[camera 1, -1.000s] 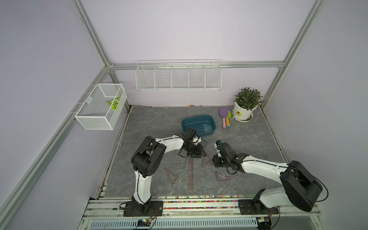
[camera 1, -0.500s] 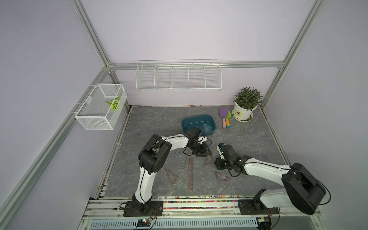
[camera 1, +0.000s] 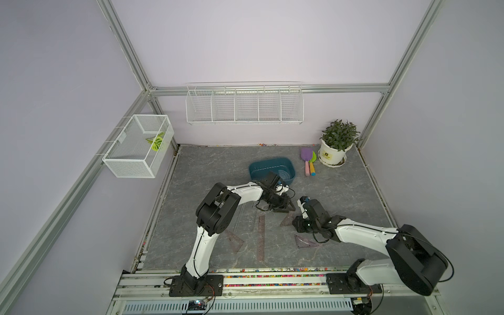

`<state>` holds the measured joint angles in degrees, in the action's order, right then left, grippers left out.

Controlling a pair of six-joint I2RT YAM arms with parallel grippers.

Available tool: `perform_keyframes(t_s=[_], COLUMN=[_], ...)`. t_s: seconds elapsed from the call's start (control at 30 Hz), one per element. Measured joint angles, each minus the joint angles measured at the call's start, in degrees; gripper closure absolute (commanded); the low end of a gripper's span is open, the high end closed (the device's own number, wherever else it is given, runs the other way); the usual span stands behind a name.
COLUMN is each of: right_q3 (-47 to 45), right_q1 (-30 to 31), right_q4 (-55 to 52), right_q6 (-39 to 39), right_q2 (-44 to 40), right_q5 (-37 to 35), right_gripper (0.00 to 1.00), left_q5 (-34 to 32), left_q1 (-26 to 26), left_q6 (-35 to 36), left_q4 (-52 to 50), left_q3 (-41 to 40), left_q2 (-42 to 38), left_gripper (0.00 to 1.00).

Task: Put the scattered rulers into the storage box
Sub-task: Move the ruler to the center of the board, then pick up the ruler from the center of the board.

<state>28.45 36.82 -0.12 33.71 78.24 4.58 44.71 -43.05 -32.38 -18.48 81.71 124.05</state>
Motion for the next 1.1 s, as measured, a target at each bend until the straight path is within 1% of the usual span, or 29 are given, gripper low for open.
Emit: perform_keyframes(t_s=[0.2,0.43,0.57,0.67,0.73,0.83,0.93,1.03,1.1], right_q3=[-0.2,-1.0,-1.0,-1.0,-1.0,-0.9,-0.5,0.3,0.7], right_q1=[-0.2,-0.2,-0.2,-1.3,-2.8,-4.3,-4.5,-4.6,-4.6], right_q4=[2.6,4.9,5.5,4.5,3.6,3.6,3.6,3.6,3.6], right_q6=[1.4,2.4,2.5,2.3,2.0,1.8,1.7,1.5,1.5], right_q2=[1.1,1.4,1.7,1.1,0.2,-0.4,0.1,1.2,1.7], right_q5=[2.0,4.0,4.5,4.5,4.6,4.9,5.6,6.0,6.2], right_gripper=[0.67,0.68,0.70,0.76,0.82,0.89,0.95,0.99,1.00], left_q5=[-0.9,-3.3,-3.8,-3.8,-3.7,-3.7,-3.7,-3.7,-3.7], left_q1=[0.3,3.0,4.1,4.0,4.0,4.0,4.0,4.0,4.0], left_q6=[0.0,1.3,1.7,1.7,1.7,1.7,2.0,2.3,2.3], left_q4=[0.0,-3.0,-3.2,-3.2,-3.2,-3.2,-3.1,-3.2,-3.1], left_q3=[-0.8,-7.1,-8.9,-9.5,-9.5,-9.5,-9.5,-9.5,-9.5], left_q2=[-0.9,-8.2,-9.7,-9.4,-9.3,-9.1,-8.6,-8.3,-8.3], left_gripper=[0.52,0.51,0.51,0.51,0.51,0.55,0.60,0.63,0.63])
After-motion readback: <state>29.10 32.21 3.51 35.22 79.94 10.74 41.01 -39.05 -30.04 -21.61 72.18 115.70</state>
